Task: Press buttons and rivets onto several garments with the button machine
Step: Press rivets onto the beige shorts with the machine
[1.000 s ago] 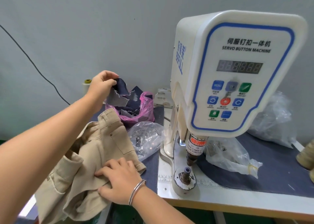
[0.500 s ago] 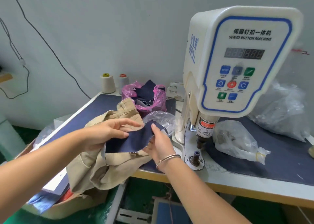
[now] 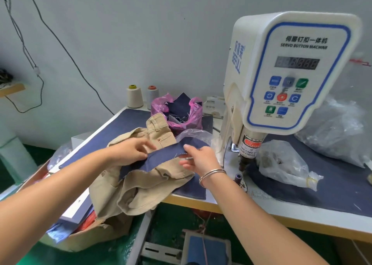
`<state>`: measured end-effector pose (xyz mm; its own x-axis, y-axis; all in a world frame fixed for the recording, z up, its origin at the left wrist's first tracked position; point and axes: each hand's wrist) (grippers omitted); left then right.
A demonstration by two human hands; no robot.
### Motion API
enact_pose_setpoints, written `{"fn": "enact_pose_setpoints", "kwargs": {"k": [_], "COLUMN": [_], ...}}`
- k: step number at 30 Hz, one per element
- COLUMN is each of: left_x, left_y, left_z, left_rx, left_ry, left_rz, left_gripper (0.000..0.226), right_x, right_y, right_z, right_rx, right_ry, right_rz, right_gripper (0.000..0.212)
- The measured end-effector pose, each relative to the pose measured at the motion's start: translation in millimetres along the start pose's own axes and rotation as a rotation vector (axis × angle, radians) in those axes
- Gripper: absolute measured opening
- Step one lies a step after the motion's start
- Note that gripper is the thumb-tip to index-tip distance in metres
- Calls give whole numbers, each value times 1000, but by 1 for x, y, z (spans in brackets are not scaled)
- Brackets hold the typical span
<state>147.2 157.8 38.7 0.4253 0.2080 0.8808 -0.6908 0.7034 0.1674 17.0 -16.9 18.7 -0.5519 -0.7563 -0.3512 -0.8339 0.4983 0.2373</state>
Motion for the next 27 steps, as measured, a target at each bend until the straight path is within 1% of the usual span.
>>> {"fn": "enact_pose_setpoints", "kwargs": {"k": [3, 4, 5, 6, 7, 8, 9, 10, 11, 13, 14, 15, 17, 19, 21, 24, 26, 27], "left_x": [-7, -10, -12, -14, -18, -22, -26, -31, -36, -48, -53, -56, -57, -53, -48, -45, -42, -39], "left_y": [7, 9, 10, 10, 8, 6, 3, 1, -1, -6, -9, -12, -16, -16, -15, -13, -12, -11], "left_z": [-13, -15, -16, -15, -12, -8, -1, 5, 12, 19, 19, 17, 9, 1, -6, -11, -12, -11], "left_rx": [51, 65, 66, 49, 10, -46, -101, -134, -142, -133, -132, -120, -7, 105, 152, 185, 162, 146], "left_ry": [-235, -333, -435, -509, -538, -524, -468, -395, -327, -280, -272, -226, 20, 344, 541, 657, 769, 850], "left_rz": [-273, -308, -273, -177, -64, 23, 56, 50, 26, 23, 52, 93, 162, 147, 128, 200, 223, 237], "left_gripper": [27, 23, 19, 15, 20, 29, 38, 45, 51, 50, 45, 38, 24, 22, 27, 22, 26, 21], "right_x": [-6, -8, -10, -12, -13, -14, -15, -16, -17, -16, -13, -9, 2, 10, 11, 7, 6, 5], "right_y": [-1, -2, -3, -4, -6, -8, -9, -10, -10, -6, -3, 1, 9, 13, 15, 16, 15, 15], "right_z": [17, 23, 29, 35, 40, 44, 46, 46, 45, 43, 43, 45, 51, 56, 59, 64, 68, 71], "right_rx": [-74, -105, -131, -140, -119, -86, -59, -53, -66, -94, -73, -27, 76, 157, 219, 201, 182, 196], "right_ry": [157, 220, 295, 392, 499, 585, 619, 600, 530, 406, 427, 498, 706, 977, 1195, 1306, 1370, 1391], "right_rz": [-70, -87, -102, -110, -109, -100, -88, -82, -86, -104, -111, -113, -129, -180, -221, -222, -217, -212], "right_gripper": [17, 19, 23, 27, 32, 36, 38, 37, 35, 31, 31, 33, 35, 32, 32, 35, 37, 40]}}
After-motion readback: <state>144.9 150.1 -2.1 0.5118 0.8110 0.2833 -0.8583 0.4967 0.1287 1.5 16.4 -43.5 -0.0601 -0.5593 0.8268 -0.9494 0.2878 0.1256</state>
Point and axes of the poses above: each hand's wrist, its own y-axis away from the middle knuckle, its own x-axis out of the back of the hand, z = x × y, and after that the axes turned 12 degrees about -y, right-handed
